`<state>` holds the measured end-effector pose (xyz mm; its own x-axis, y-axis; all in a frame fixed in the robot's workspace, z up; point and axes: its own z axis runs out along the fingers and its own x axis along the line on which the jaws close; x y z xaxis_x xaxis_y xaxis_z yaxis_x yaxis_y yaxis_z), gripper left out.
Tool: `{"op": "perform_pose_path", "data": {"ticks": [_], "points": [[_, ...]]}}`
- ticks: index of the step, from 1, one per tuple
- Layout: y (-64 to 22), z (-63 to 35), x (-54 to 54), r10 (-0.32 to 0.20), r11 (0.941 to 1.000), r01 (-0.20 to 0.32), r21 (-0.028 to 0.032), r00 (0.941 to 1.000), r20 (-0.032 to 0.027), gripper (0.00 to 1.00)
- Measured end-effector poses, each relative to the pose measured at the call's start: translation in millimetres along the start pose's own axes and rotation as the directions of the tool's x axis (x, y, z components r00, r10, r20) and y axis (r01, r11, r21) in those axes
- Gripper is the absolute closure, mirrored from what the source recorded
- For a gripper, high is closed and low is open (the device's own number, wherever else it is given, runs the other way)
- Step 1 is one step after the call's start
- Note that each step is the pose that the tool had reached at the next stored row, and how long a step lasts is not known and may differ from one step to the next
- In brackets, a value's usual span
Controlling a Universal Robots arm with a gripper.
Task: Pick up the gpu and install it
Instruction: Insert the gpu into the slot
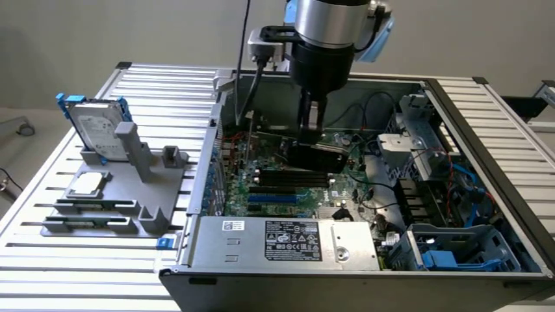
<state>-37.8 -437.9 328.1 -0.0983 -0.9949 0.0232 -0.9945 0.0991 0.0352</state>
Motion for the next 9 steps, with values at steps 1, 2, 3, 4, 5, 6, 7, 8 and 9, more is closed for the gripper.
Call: {"op": "perform_pose_path", "data": {"ticks": [1, 2, 3, 4, 5, 6, 7, 8, 9], "points": [[0.0, 1.6, 0.0, -0.018, 0.9998, 0.018, 0.0004, 0.9998, 0.0000, 0.74], [0.1, 3.2, 0.0, -0.035, 0.9994, 0.035, 0.0007, 0.9994, -0.0001, 0.74], [0.1, 4.8, -0.1, -0.053, 0.9986, 0.053, 0.0010, 0.9986, -0.0002, 0.74], [0.3, 6.5, -0.1, -0.068, 0.9977, 0.068, 0.0013, 0.9977, -0.0001, 0.74], [0.8, 8.3, 0.0, -0.080, 0.9968, 0.080, 0.0016, 0.9968, 0.0008, 0.74], [2.4, 10.2, 0.2, -0.086, 0.9963, 0.086, 0.0017, 0.9963, 0.0019, 0.74], [5.4, 12.2, 0.5, -0.089, 0.9960, 0.089, 0.0018, 0.9960, 0.0024, 0.74], [9.0, 14.1, 0.8, -0.091, 0.9959, 0.091, 0.0018, 0.9959, 0.0025, 0.74], [13.0, 16.0, 1.3, -0.092, 0.9958, 0.092, 0.0019, 0.9958, 0.0025, 0.74]]}}
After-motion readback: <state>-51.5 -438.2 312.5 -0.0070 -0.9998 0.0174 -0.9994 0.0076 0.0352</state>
